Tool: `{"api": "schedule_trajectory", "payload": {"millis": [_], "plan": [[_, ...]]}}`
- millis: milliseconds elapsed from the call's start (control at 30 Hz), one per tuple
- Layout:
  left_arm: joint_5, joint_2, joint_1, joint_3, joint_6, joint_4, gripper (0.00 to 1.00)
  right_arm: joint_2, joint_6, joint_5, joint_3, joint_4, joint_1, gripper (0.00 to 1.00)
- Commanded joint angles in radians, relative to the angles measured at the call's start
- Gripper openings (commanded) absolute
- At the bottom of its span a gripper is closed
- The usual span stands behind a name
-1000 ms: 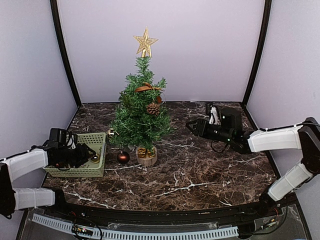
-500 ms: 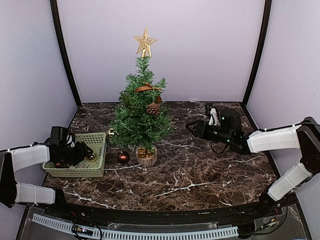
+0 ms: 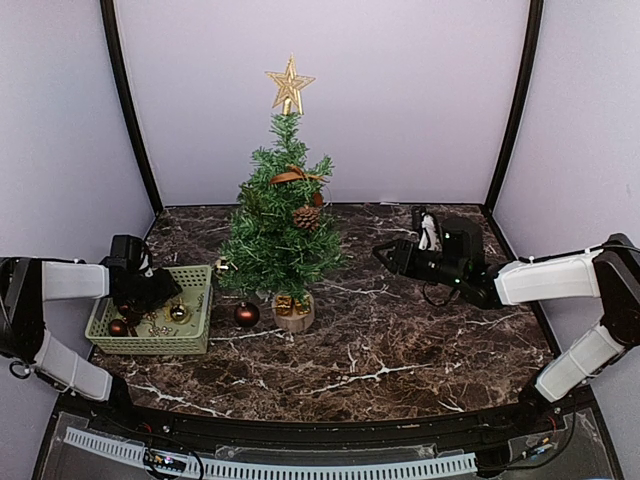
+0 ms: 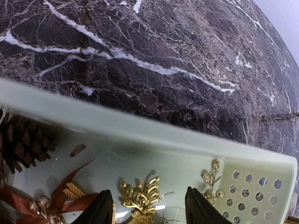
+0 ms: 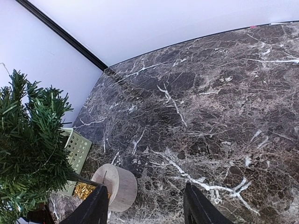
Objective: Decorate the small christmas tree
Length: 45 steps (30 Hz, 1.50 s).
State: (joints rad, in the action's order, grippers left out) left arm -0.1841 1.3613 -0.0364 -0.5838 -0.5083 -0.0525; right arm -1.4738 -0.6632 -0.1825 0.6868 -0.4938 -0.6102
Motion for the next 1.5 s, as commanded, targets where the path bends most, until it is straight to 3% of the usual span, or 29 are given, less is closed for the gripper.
{"api": "schedule_trajectory", "payload": {"millis": [0,200,500,600,733,833,1000,1267,1367,1467], "plan": [[0.048,0.050,-0.005,-0.066,0.055,-0.015,0.52,-0.017,0.011,-0.004,-0.007,-0.049,0.012,0.56],[-0.110,0.028,-0.004,-0.041,0.024,-0.033,0.38,-0.031,0.010,-0.010,-0.004,-0.053,0.017,0.56],[-0.265,-0.106,0.001,0.024,0.032,-0.083,0.34,-0.085,0.006,-0.051,0.031,-0.071,0.020,0.55],[-0.181,-0.122,0.001,0.001,0.053,-0.144,0.34,-0.093,-0.002,-0.061,0.033,-0.086,0.020,0.55],[-0.047,-0.112,-0.001,-0.010,0.058,-0.107,0.43,-0.084,-0.011,-0.064,0.024,-0.097,0.020,0.55],[0.011,-0.034,0.000,-0.037,0.073,-0.102,0.46,-0.067,-0.010,-0.056,0.010,-0.095,0.020,0.55],[-0.024,0.075,-0.001,-0.089,0.083,-0.097,0.57,-0.038,-0.002,-0.036,-0.013,-0.075,0.020,0.55],[0.015,0.135,0.002,-0.095,0.104,-0.104,0.65,-0.029,0.001,-0.029,-0.023,-0.073,0.021,0.55],[0.002,0.173,0.003,-0.098,0.107,-0.078,0.65,-0.036,0.002,-0.031,-0.017,-0.079,0.021,0.55],[-0.029,0.213,0.009,-0.111,0.108,-0.079,0.53,-0.039,0.001,-0.035,-0.015,-0.080,0.021,0.55]]}}
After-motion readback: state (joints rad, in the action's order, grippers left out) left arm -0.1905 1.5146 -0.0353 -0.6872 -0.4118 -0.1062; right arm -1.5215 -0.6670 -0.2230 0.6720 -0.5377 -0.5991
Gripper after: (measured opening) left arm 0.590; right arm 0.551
